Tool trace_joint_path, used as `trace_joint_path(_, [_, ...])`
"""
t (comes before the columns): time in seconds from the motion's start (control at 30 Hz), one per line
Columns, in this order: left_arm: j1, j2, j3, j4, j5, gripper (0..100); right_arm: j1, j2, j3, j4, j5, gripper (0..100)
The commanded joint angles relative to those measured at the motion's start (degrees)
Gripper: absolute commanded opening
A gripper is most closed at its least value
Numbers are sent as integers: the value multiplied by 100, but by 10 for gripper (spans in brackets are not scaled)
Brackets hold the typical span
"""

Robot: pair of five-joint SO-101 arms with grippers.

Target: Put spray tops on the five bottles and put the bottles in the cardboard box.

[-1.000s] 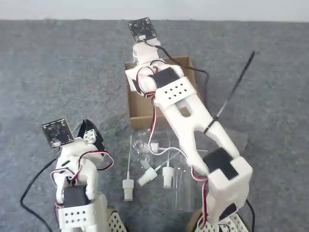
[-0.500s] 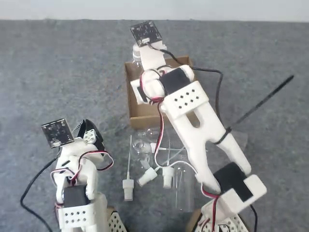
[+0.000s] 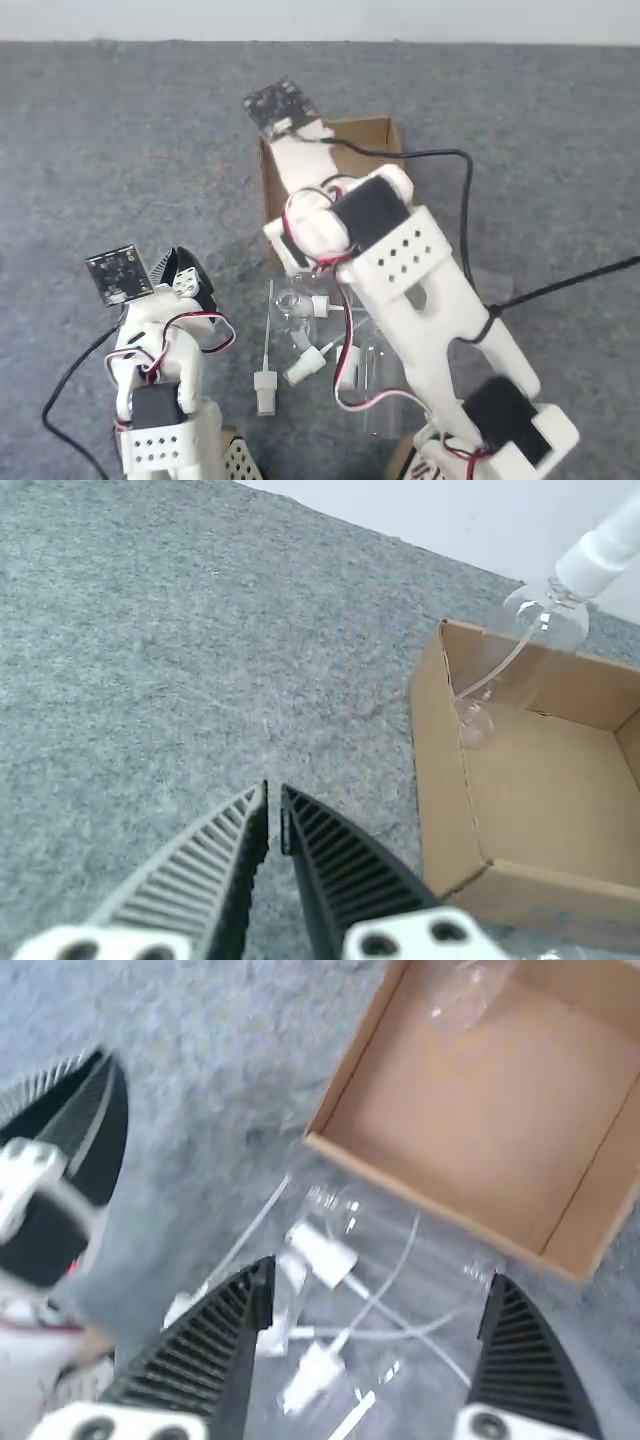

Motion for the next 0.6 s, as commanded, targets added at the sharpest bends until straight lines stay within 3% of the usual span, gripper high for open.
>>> trace_joint_path(0.0, [-44,-79,-75,0,0,12,-312,-435,-378,479,413,267])
trace_joint_path(0.27, [-44,-79,-75,0,0,12,-822,-497,-158,778,791,267])
trace_joint_path(0.57, [-44,-79,-75,0,0,12,-1314,-1411,1187,409,818,267])
